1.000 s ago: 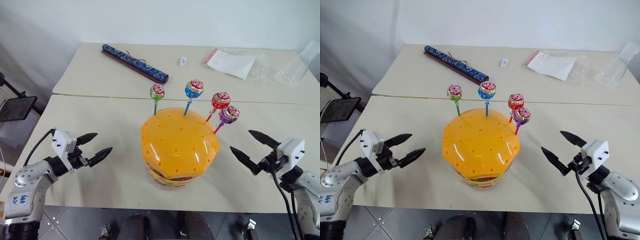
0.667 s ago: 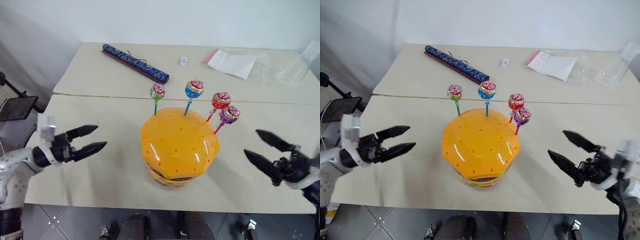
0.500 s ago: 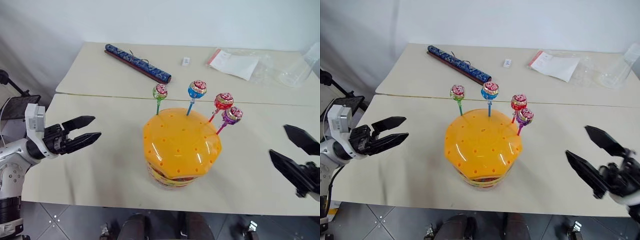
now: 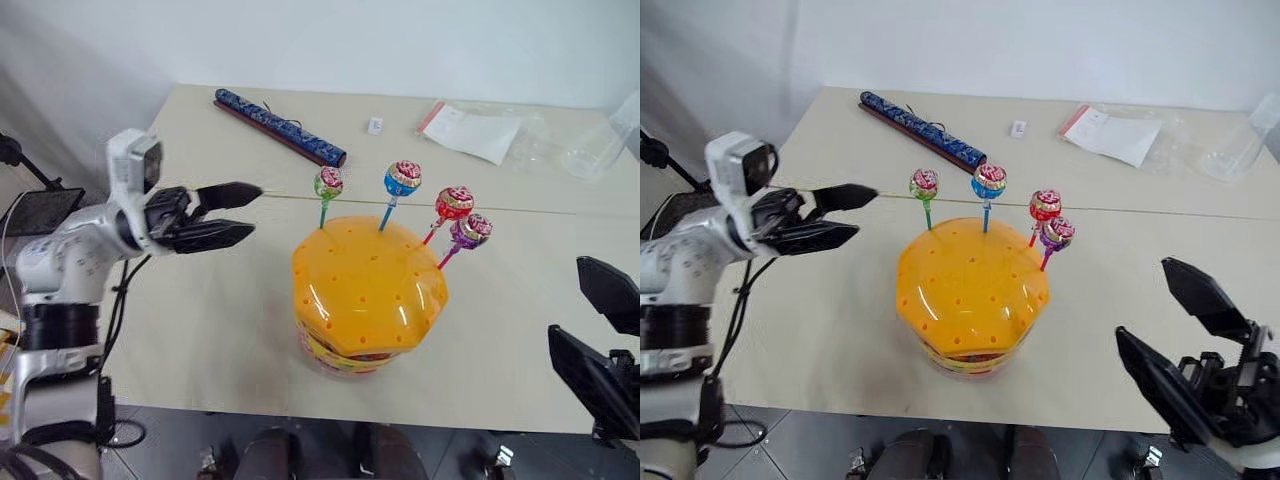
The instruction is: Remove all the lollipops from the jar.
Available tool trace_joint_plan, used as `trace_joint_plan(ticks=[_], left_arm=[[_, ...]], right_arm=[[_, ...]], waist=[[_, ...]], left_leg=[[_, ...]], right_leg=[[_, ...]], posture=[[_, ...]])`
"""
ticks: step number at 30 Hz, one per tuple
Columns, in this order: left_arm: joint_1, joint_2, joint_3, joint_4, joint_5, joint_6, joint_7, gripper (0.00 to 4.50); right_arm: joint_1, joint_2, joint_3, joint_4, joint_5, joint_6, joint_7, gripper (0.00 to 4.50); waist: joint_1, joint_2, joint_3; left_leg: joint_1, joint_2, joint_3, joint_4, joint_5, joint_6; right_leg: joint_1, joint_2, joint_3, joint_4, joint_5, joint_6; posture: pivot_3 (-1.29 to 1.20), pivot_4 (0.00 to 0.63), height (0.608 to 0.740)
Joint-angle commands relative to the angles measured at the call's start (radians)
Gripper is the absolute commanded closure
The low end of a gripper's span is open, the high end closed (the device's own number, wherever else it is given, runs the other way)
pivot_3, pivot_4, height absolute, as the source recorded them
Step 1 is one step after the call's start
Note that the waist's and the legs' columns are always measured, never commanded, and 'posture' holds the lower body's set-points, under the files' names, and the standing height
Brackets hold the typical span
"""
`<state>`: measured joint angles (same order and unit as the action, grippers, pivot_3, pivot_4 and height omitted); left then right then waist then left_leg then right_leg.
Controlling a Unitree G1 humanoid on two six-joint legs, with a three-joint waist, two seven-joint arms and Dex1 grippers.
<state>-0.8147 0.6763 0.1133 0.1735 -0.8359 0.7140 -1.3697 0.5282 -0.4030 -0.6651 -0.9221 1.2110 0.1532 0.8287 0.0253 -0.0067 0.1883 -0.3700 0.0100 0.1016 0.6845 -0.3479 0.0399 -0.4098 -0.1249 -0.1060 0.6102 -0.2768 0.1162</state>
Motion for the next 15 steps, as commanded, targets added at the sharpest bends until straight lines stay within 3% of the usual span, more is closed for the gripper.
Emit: trace_joint_plan(ticks=[1, 7, 15], left_arm=[[-0.063, -0.035, -0.026, 0.000, 0.023, -0.031, -0.021, 0.04], [-0.145, -0.118, -0.051, 0.000, 0.036, -0.031, -0.005, 0.04], [-0.156, -0.165, -0.069, 0.010, 0.081, -0.084, -0.008, 2.44]], right_arm=[[0.006, 0.010, 0.014, -0.022, -0.034, -0.043, -0.009, 0.00], [0.009, 0.004, 0.038, -0.010, -0.067, -0.066, -0.017, 0.00], [-0.028, -0.014, 0.053, 0.005, -0.081, -0.076, -0.051, 0.00]], waist=[[-0.004, 0.000, 0.000], [-0.003, 0.000, 0.000], [0.000, 0.000, 0.000]], left_leg=[[0.001, 0.000, 0.002, 0.000, 0.000, 0.000], [0.001, 0.002, 0.002, 0.002, 0.000, 0.000], [-0.001, 0.003, 0.001, 0.004, 0.000, 0.000]], right_leg=[[0.000, 0.000, 0.001, 0.000, 0.000, 0.000], [0.000, 0.003, 0.003, 0.000, 0.000, 0.000], [0.000, 0.003, 0.003, 0.000, 0.000, 0.000]], posture=[[0.00, 0.150, 0.740], [0.00, 0.150, 0.740], [0.00, 0.150, 0.740]])
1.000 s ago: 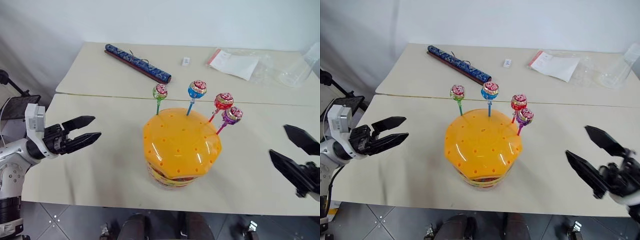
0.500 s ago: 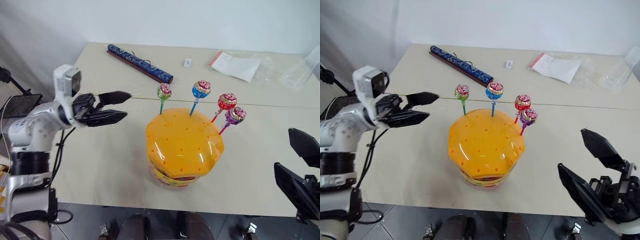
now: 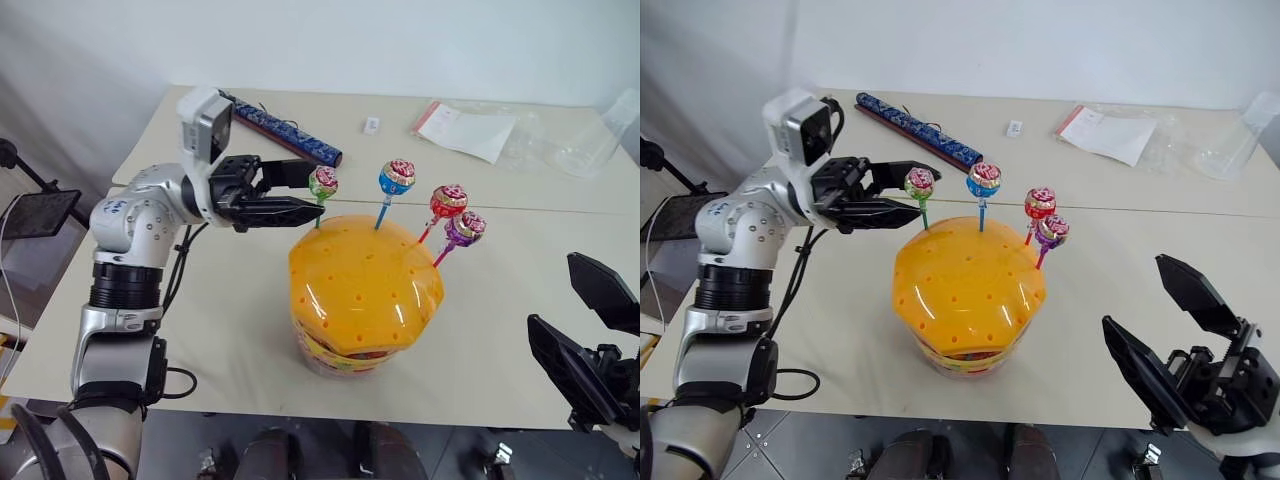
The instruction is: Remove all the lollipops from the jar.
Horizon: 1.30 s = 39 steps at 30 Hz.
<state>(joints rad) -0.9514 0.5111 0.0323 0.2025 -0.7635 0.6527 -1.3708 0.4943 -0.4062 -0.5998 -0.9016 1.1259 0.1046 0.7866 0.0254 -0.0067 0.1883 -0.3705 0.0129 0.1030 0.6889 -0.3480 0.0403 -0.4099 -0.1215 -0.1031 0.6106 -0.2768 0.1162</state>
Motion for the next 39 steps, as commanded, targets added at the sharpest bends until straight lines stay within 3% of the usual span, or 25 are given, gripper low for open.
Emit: trace_joint_plan(ticks=[1, 7, 13, 16, 22, 24, 28, 32, 39], left_arm=[[-0.019, -0.002, 0.015, -0.020, 0.004, -0.020, -0.008, 2.70], [-0.041, -0.022, 0.082, -0.009, -0.094, 0.074, 0.024, 4.46], [-0.106, -0.040, 0.298, 0.131, -0.215, 0.154, 0.246, 4.46], [-0.081, 0.065, 0.340, 0.199, -0.138, 0.169, 0.363, 4.46], [0.209, 0.361, 0.211, 0.220, 0.111, 0.180, 0.365, 4.46], [0.246, 0.388, 0.206, 0.219, 0.131, 0.189, 0.368, 4.46], [0.462, 0.501, 0.196, 0.194, 0.210, 0.201, 0.355, 4.46], [0.674, 0.566, 0.241, 0.087, 0.201, 0.287, 0.359, 4.46], [0.780, 0.575, 0.347, 0.046, 0.186, 0.184, 0.284, 2.55]], right_arm=[[0.007, -0.012, -0.013, -0.016, 0.005, -0.029, -0.009, 0.00], [0.008, -0.032, -0.007, -0.020, 0.031, -0.029, -0.015, 0.00], [-0.031, -0.077, 0.003, -0.019, 0.080, -0.020, -0.021, 0.00], [-0.056, -0.126, 0.008, -0.032, 0.112, -0.003, -0.017, 0.00], [-0.030, -0.233, 0.012, -0.025, 0.105, 0.041, 0.127, 0.00], [-0.021, -0.242, 0.008, -0.020, 0.097, 0.040, 0.156, 0.00], [-0.043, -0.292, -0.007, 0.049, 0.077, 0.059, 0.256, 0.00], [-0.084, -0.335, -0.013, 0.181, 0.030, 0.067, 0.372, 0.00], [-0.135, -0.316, -0.016, 0.242, 0.022, 0.094, 0.330, 0.00]], waist=[[0.000, 0.000, 0.000], [0.000, 0.000, 0.000], [-0.001, 0.000, 0.000], [-0.006, 0.000, 0.000], [-0.023, 0.000, 0.000], [-0.012, -0.003, 0.000], [-0.002, -0.008, 0.000], [-0.006, -0.008, 0.000], [-0.003, -0.006, 0.001]], left_leg=[[0.000, 0.000, 0.000, 0.000, 0.000, 0.000], [-0.001, 0.000, -0.001, 0.002, 0.000, 0.001], [-0.001, 0.001, -0.002, 0.004, -0.001, 0.001], [-0.001, 0.001, -0.002, 0.004, -0.001, 0.001], [0.002, 0.002, -0.001, -0.001, -0.001, 0.001], [0.000, 0.002, -0.001, -0.001, -0.001, 0.001], [-0.002, 0.002, -0.003, 0.004, -0.005, 0.002], [-0.001, 0.001, -0.003, 0.004, -0.008, 0.003], [0.000, 0.002, -0.006, 0.004, -0.010, -0.002]], right_leg=[[0.000, 0.000, 0.000, 0.000, 0.000, 0.000], [0.000, 0.000, 0.000, 0.001, 0.000, 0.000], [0.001, 0.000, 0.000, 0.002, 0.000, 0.000], [0.001, 0.000, 0.000, 0.002, 0.000, 0.000], [0.000, 0.001, 0.000, 0.002, 0.000, 0.000], [0.000, 0.001, 0.000, 0.001, 0.000, 0.000], [0.000, -0.002, -0.001, 0.001, 0.000, 0.000], [0.001, -0.013, 0.000, 0.000, 0.000, 0.000], [0.000, -0.015, -0.001, 0.000, -0.002, -0.004]], posture=[[0.00, 0.150, 0.740], [0.00, 0.150, 0.740], [0.00, 0.150, 0.740], [0.00, 0.150, 0.740], [0.00, 0.150, 0.740], [0.00, 0.150, 0.740], [0.00, 0.150, 0.740], [0.00, 0.150, 0.740], [0.00, 0.150, 0.740]])
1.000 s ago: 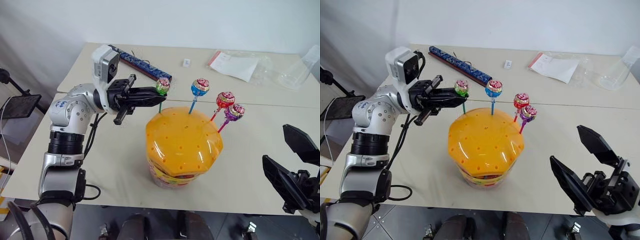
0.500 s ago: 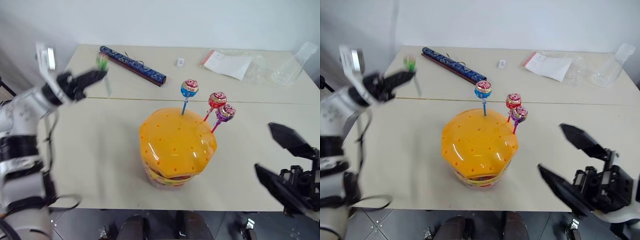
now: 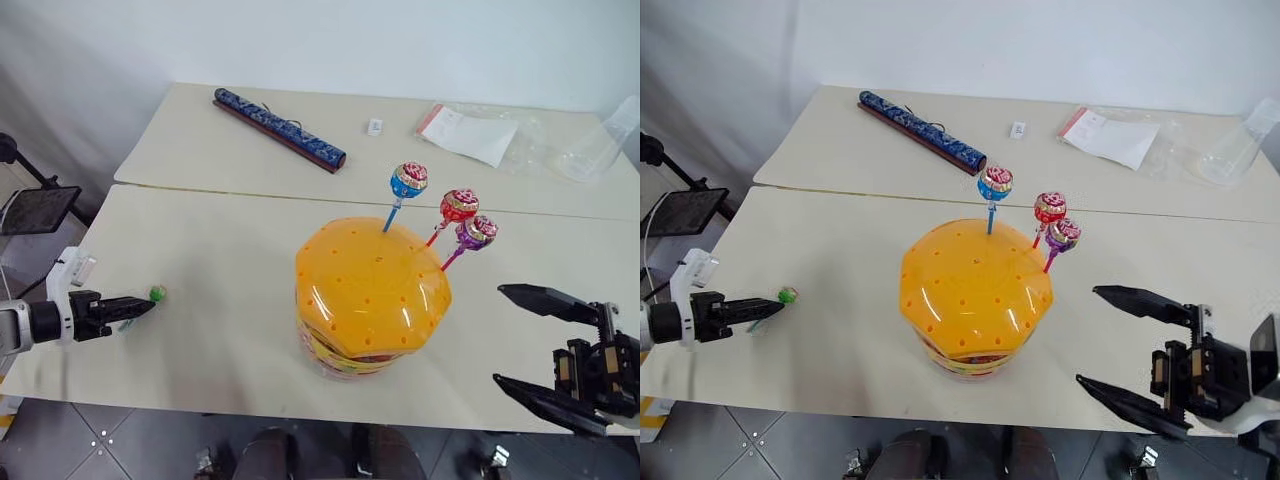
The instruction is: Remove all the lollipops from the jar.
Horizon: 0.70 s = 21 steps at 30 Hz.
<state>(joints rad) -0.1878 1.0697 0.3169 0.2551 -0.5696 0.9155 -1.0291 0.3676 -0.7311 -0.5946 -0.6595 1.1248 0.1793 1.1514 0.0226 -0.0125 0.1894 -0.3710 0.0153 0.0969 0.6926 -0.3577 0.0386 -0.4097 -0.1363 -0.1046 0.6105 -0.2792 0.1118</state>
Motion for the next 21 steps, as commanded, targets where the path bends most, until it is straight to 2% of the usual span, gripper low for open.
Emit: trace_joint_plan(ticks=[1, 4, 7, 11, 15, 18, 21], left_arm=[[0.015, 0.017, 0.088, 0.004, -0.013, -0.145, -0.104, 2.21], [-0.018, 0.021, 0.145, 0.041, -0.066, -0.224, -0.236, 1.32], [-0.078, 0.021, 0.157, 0.027, -0.112, -0.247, -0.327, 1.32], [-0.111, -0.059, 0.188, -0.112, -0.188, -0.300, -0.355, 1.32], [-0.136, -0.203, 0.205, -0.348, -0.417, -0.154, -0.237, 1.32], [-0.127, -0.315, 0.133, -0.472, -0.449, -0.177, -0.191, 1.32], [-0.130, -0.360, 0.100, -0.519, -0.464, -0.180, -0.166, 1.32]], right_arm=[[-0.016, 0.009, -0.026, 0.002, 0.042, 0.037, -0.075, 0.00], [-0.037, 0.017, -0.034, -0.005, 0.099, 0.074, -0.161, 0.00], [-0.065, -0.015, -0.016, -0.010, 0.127, 0.135, -0.229, 0.00], [-0.115, -0.083, -0.013, -0.002, 0.145, 0.219, -0.285, 0.00], [-0.167, -0.127, 0.004, -0.045, 0.196, 0.292, -0.401, 0.00], [-0.215, -0.147, 0.045, -0.078, 0.223, 0.331, -0.464, 0.00], [-0.256, -0.148, 0.074, -0.091, 0.236, 0.347, -0.513, 0.00]], waist=[[-0.001, 0.000, 0.000], [-0.002, 0.000, 0.000], [0.001, 0.001, 0.000], [-0.001, 0.001, 0.000], [0.000, 0.001, 0.001], [0.000, 0.001, 0.001], [0.000, 0.001, 0.001]], left_leg=[[0.000, 0.000, 0.000, 0.000, 0.000, -0.001], [0.000, 0.001, 0.000, 0.000, 0.000, -0.003], [0.000, 0.001, 0.000, 0.000, -0.001, -0.005], [0.000, 0.000, 0.001, 0.000, 0.001, -0.002], [-0.001, 0.000, 0.000, 0.000, 0.001, -0.001], [0.000, 0.000, 0.000, 0.001, 0.001, 0.000], [-0.001, 0.000, 0.002, 0.005, 0.001, 0.000]], right_leg=[[0.000, 0.000, 0.000, 0.000, 0.000, -0.001], [-0.001, 0.000, -0.001, 0.000, -0.001, -0.002], [-0.001, 0.000, -0.001, 0.001, -0.001, -0.002], [-0.001, -0.001, -0.002, 0.001, -0.001, -0.002], [0.000, 0.000, -0.002, 0.004, -0.001, -0.001], [0.001, 0.002, -0.002, 0.006, 0.000, -0.001], [0.001, 0.005, -0.002, 0.006, 0.000, -0.001]], posture=[[0.00, 0.150, 0.740], [0.00, 0.150, 0.740], [0.00, 0.150, 0.740], [0.00, 0.150, 0.740], [0.00, 0.150, 0.740], [0.00, 0.150, 0.740], [0.00, 0.150, 0.740]])
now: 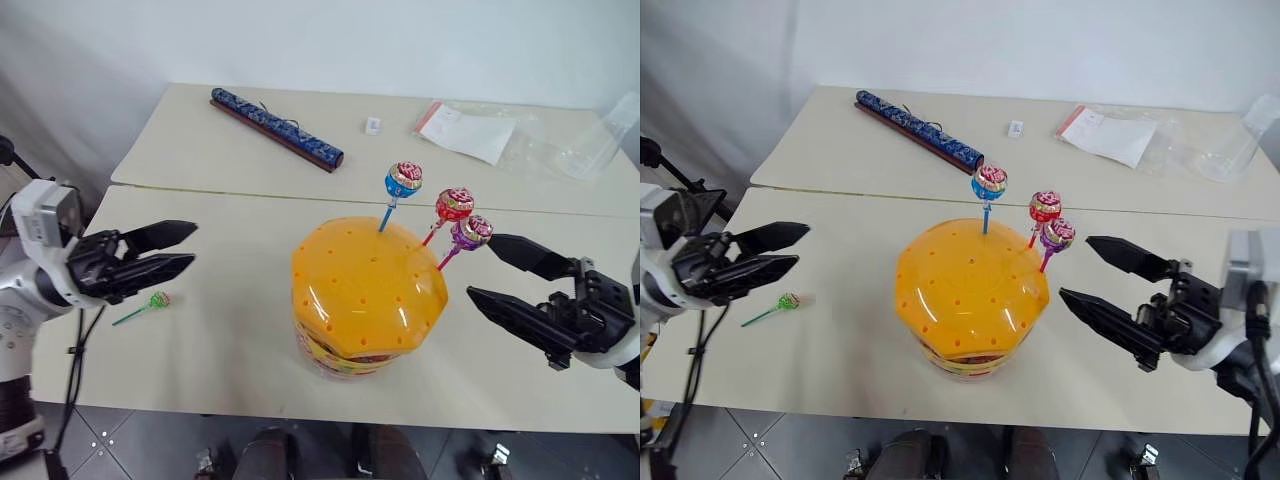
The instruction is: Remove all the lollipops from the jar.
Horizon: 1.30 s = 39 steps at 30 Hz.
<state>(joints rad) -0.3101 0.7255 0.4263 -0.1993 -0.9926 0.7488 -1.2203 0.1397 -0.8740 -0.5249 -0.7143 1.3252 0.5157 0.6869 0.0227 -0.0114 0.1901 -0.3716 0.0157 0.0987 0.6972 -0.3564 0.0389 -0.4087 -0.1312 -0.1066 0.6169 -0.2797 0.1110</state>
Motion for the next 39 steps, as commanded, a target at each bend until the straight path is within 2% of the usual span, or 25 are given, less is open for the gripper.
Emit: trace_joint_plan(ticks=[1, 5, 7, 9, 10, 12, 14, 19, 23, 25, 29, 32, 34, 35, 37, 39], left_arm=[[-0.019, -0.031, -0.013, -0.068, -0.047, -0.018, 0.039, 1.32], [-0.060, -0.076, -0.026, -0.050, -0.023, -0.085, 0.066, 1.32], [-0.055, -0.067, -0.031, -0.048, -0.043, -0.066, 0.057, 1.32], [-0.049, -0.056, -0.041, -0.039, -0.057, -0.049, 0.034, 1.29], [-0.050, -0.055, -0.043, -0.039, -0.066, -0.043, 0.030, 1.29], [-0.061, -0.065, -0.045, -0.044, -0.087, -0.035, 0.036, 1.29], [-0.068, -0.069, -0.052, -0.042, -0.094, -0.034, 0.035, 1.29], [-0.076, -0.078, -0.065, -0.028, -0.095, -0.044, 0.027, 1.29], [-0.085, -0.083, -0.073, -0.020, -0.100, -0.041, 0.015, 1.29], [-0.090, -0.086, -0.077, -0.021, -0.106, -0.036, 0.013, 1.29], [-0.105, -0.088, -0.084, -0.015, -0.116, -0.034, 0.007, 1.29], [-0.114, -0.082, -0.103, -0.021, -0.106, -0.039, -0.019, 1.29], [-0.120, -0.076, -0.115, -0.021, -0.090, -0.048, -0.041, 1.29], [-0.122, -0.072, -0.120, -0.021, -0.079, -0.056, -0.049, 1.29], [-0.126, -0.062, -0.134, -0.026, -0.049, -0.078, -0.065, 1.29], [-0.134, -0.054, -0.134, -0.018, -0.027, -0.102, -0.074, 1.29]], right_arm=[[-0.042, -0.001, 0.012, -0.040, 0.051, 0.015, -0.071, 0.00], [-0.054, 0.004, 0.031, -0.057, 0.066, 0.031, -0.114, 0.00], [-0.053, 0.016, 0.032, -0.061, 0.072, 0.029, -0.116, 0.00], [-0.071, 0.026, 0.049, -0.054, 0.056, 0.023, -0.120, 0.37], [-0.079, 0.029, 0.054, -0.051, 0.050, 0.022, -0.119, 0.82], [-0.089, 0.034, 0.056, -0.045, 0.040, 0.020, -0.117, 1.04], [-0.091, 0.041, 0.053, -0.041, 0.030, 0.017, -0.107, 1.55], [-0.100, 0.057, 0.030, -0.029, 0.033, 0.007, -0.086, 3.27], [-0.104, 0.072, -0.023, -0.017, 0.118, -0.001, -0.079, 4.45], [-0.082, 0.071, -0.080, -0.011, 0.189, 0.004, -0.065, 4.45], [-0.046, 0.074, -0.209, 0.033, 0.391, 0.007, -0.149, 4.45], [0.012, 0.056, -0.343, 0.150, 0.398, 0.036, -0.154, 4.45], [0.054, 0.018, -0.395, 0.264, 0.350, 0.074, -0.193, 4.45], [0.088, -0.022, -0.393, 0.305, 0.264, 0.103, -0.183, 4.45], [0.185, -0.142, -0.336, 0.394, -0.015, 0.139, -0.159, 4.45], [0.237, -0.301, -0.189, 0.507, -0.244, 0.231, -0.237, 4.45]], waist=[[-0.001, 0.000, 0.000], [0.000, 0.000, 0.000], [0.002, 0.000, 0.000], [0.001, 0.000, 0.000], [0.001, 0.000, 0.000], [0.001, 0.000, 0.000], [0.001, 0.000, 0.000], [0.001, 0.000, 0.000], [0.001, 0.000, 0.000], [0.002, 0.000, 0.000], [0.004, 0.000, 0.000], [0.004, 0.000, 0.000], [0.004, 0.000, 0.000], [0.003, 0.000, 0.000], [0.002, 0.001, -0.001], [0.000, 0.001, -0.001]], left_leg=[[0.000, 0.000, 0.001, 0.001, 0.000, 0.000], [0.000, 0.000, 0.003, 0.001, 0.001, 0.001], [0.000, 0.000, 0.003, 0.001, 0.001, 0.002], [0.000, -0.001, 0.003, 0.001, 0.001, 0.002], [0.000, -0.001, 0.003, 0.001, 0.001, 0.003], [0.000, -0.001, 0.003, 0.001, 0.001, 0.003], [0.000, -0.001, 0.003, 0.001, 0.001, 0.003], [-0.001, -0.001, 0.003, 0.001, 0.001, 0.003], [-0.001, -0.001, 0.003, 0.001, 0.001, 0.003], [-0.001, -0.001, 0.003, 0.001, 0.001, 0.003], [-0.001, -0.001, 0.002, 0.001, 0.001, 0.003], [-0.001, -0.001, 0.003, 0.001, 0.001, 0.004], [-0.001, -0.001, 0.003, 0.001, 0.001, 0.005], [-0.001, -0.002, 0.004, 0.001, 0.001, 0.006], [0.000, -0.002, 0.006, 0.001, 0.001, 0.006], [0.000, -0.002, 0.008, 0.000, 0.001, 0.008]], right_leg=[[0.000, 0.000, 0.000, 0.000, 0.000, 0.000], [0.000, 0.001, 0.001, -0.001, 0.000, 0.000], [0.000, 0.001, 0.001, -0.001, 0.000, 0.000], [0.000, 0.002, 0.001, -0.001, 0.000, 0.000], [0.000, 0.002, 0.000, -0.001, 0.000, 0.000], [0.000, 0.002, 0.000, -0.001, 0.000, 0.000], [0.000, 0.002, 0.000, -0.003, 0.000, 0.000], [0.000, 0.003, 0.000, -0.003, 0.000, 0.000], [0.000, 0.003, 0.000, -0.004, 0.000, 0.000], [0.000, 0.003, 0.000, -0.004, 0.000, 0.000], [0.001, 0.003, 0.000, -0.004, 0.000, 0.000], [0.002, 0.003, 0.000, -0.005, 0.000, 0.000], [0.003, 0.003, 0.000, -0.006, 0.000, 0.000], [0.003, 0.002, 0.001, -0.006, 0.000, 0.000], [0.002, 0.002, 0.001, -0.007, 0.000, 0.000], [0.002, 0.002, 0.001, -0.008, 0.000, 0.000]], posture=[[0.00, 0.150, 0.740], [0.00, 0.150, 0.740], [0.00, 0.150, 0.740], [0.00, 0.150, 0.740], [0.00, 0.150, 0.740], [0.00, 0.150, 0.740], [0.00, 0.150, 0.740], [0.00, 0.150, 0.740], [0.00, 0.150, 0.740], [0.00, 0.150, 0.740], [0.00, 0.150, 0.740], [0.00, 0.150, 0.740], [0.00, 0.150, 0.740], [0.00, 0.150, 0.740], [0.00, 0.150, 0.740], [0.00, 0.150, 0.740]])
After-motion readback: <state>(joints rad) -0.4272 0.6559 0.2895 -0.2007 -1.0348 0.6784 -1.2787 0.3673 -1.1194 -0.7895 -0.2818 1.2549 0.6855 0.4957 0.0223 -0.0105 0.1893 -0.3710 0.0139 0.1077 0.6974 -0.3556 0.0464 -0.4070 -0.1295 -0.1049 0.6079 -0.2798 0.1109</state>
